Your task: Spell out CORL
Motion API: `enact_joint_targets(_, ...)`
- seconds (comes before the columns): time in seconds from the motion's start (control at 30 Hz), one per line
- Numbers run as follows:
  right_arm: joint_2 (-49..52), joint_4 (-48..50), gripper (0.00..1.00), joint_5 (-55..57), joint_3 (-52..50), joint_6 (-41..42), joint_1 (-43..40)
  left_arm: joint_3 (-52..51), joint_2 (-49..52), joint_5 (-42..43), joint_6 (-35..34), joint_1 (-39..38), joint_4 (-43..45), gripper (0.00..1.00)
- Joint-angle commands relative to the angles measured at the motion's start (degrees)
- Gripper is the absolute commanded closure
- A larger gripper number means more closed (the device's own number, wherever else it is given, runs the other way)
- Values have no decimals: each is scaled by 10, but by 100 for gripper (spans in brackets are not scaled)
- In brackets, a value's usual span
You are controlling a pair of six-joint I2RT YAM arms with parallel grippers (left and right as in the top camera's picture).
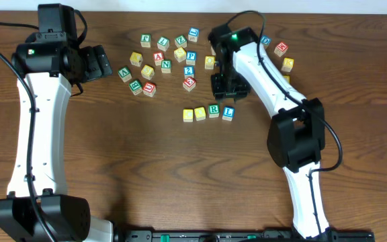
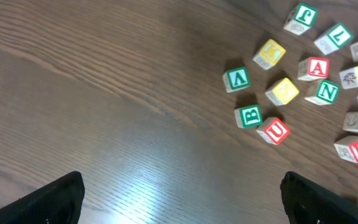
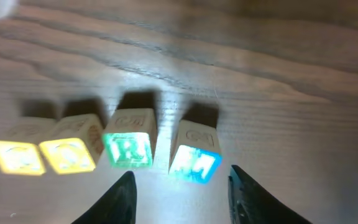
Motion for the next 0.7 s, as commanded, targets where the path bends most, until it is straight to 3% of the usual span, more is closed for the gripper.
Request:
enact_joint_targets(0.0, -11, -16, 57, -3, 49, -11, -13, -2, 4, 46, 7, 1, -3, 1)
enact_joint_targets(0.27, -40, -52, 57, 0, 61, -13, -33, -3, 6, 95, -21, -21, -7, 3)
enact_joint_targets(0.47, -39, -59, 57, 2, 19, -13, -61, -3, 28, 94, -38, -66, -16, 14)
enact_joint_targets(0.67, -39, -23, 61, 1, -55, -12, -68, -3, 83, 95, -56, -106, -25, 32)
